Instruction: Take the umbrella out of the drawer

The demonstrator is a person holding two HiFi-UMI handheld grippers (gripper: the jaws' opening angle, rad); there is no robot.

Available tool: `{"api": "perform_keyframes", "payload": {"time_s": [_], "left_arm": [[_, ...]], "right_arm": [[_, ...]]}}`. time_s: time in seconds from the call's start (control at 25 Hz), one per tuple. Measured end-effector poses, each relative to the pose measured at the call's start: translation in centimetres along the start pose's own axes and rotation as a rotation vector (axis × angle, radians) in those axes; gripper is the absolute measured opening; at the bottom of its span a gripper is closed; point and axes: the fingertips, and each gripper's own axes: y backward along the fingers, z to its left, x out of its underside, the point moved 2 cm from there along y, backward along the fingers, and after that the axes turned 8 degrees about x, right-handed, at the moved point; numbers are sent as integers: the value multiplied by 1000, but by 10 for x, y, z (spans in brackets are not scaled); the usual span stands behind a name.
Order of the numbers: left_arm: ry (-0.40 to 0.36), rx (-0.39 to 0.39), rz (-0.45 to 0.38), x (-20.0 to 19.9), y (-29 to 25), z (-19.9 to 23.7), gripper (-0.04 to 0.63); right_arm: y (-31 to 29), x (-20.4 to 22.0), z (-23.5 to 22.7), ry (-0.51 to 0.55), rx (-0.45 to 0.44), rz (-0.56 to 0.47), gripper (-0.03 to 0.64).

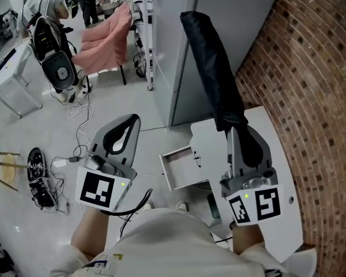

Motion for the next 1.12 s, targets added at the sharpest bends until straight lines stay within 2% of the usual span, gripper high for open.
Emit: {"api": "perform_keyframes", "payload": {"time_s": [0.12,0.32,0.44,0.52,0.68,0.84,1.12], "left_arm": [[-20,-15,-2,-3,15,-5,8],[-37,5,41,11,26,-22,8],[-59,-10,86,21,34,-26,8],[-43,-10,93,27,39,-29,8],[-1,5,51,31,48,-40,8],[-11,29,72,36,48,-47,8],[33,28,104,41,46,-42,8]], "right_arm": [[11,-7,4,-15,-14,-25,17],[29,-3,6,-32,-39,-24,18],[40,6,12,-47,-58,-27,18],[45,12,16,-49,-68,-16,18],[51,25,24,-34,-80,26,18],[50,36,25,-40,-80,65,18],[45,45,18,-67,-62,118,18]]}}
